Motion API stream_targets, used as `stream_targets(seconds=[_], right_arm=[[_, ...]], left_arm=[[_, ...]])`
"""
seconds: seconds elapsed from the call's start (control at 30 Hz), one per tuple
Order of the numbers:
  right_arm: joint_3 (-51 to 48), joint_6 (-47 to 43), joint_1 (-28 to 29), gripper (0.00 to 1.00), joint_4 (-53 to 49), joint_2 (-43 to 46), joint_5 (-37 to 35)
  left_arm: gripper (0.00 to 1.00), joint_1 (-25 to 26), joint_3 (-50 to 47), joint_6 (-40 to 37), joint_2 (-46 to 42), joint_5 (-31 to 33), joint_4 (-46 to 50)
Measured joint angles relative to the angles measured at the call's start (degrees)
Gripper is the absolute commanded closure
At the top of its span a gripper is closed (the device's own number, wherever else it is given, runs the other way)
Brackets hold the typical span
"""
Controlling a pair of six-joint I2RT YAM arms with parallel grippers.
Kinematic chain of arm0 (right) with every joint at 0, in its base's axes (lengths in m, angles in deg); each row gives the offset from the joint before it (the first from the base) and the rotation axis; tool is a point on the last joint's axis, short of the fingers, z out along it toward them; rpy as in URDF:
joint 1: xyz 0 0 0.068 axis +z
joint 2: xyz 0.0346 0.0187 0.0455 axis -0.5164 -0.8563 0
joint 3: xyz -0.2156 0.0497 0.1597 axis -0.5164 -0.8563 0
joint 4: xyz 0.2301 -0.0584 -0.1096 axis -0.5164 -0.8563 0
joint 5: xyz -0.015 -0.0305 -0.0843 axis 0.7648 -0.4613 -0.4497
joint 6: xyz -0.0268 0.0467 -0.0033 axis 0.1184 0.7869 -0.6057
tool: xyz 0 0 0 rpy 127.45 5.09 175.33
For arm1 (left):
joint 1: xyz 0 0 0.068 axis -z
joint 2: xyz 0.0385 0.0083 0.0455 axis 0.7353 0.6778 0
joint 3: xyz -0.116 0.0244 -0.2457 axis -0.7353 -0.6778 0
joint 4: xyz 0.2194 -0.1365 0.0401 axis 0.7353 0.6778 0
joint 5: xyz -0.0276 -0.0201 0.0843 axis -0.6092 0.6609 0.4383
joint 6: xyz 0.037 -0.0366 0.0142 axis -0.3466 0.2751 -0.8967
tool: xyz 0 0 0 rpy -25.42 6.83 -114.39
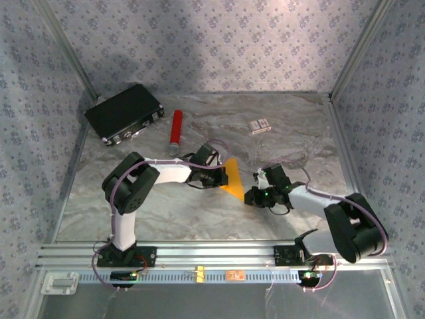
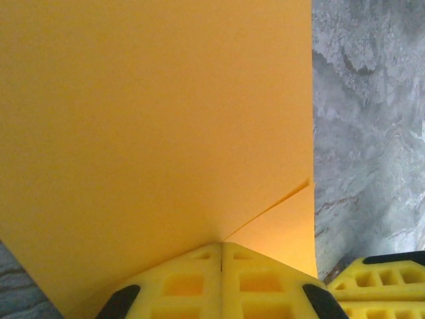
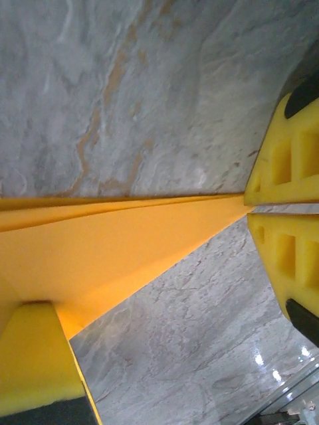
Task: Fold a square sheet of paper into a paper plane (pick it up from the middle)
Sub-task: Third fold the triangle at the center of the table.
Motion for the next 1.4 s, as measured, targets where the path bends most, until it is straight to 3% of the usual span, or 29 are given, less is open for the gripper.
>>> stream_targets(seconds=[0.2, 0.53, 0.8, 1.13, 1.4], right_arm=[[0.0, -0.5, -0.1, 0.83, -2.5, 5.7, -2.6], [2.4, -0.5, -0.1, 0.60, -3.8, 6.8, -5.9], [4.1, 0.7, -0.1, 0.52, -2.6, 4.1, -6.4], [6.9, 1.4, 0.5, 0.55, -1.2, -0.4, -6.4], [9.9, 1.6, 2.8, 0.55, -0.8, -3.4, -6.9]], left_arm=[[0.98, 1.0, -1.5, 3.2, -1.7, 3.0, 0.0], [0.76, 2.8, -2.4, 3.3, -7.7, 9.0, 4.4], [0.64, 1.1, -2.6, 1.7, -10.2, 10.0, 5.3], [0.50, -4.3, -7.4, 3.0, -11.3, 4.7, 0.8], [0.49, -6.0, -8.3, 4.7, -11.2, -0.7, -3.4]])
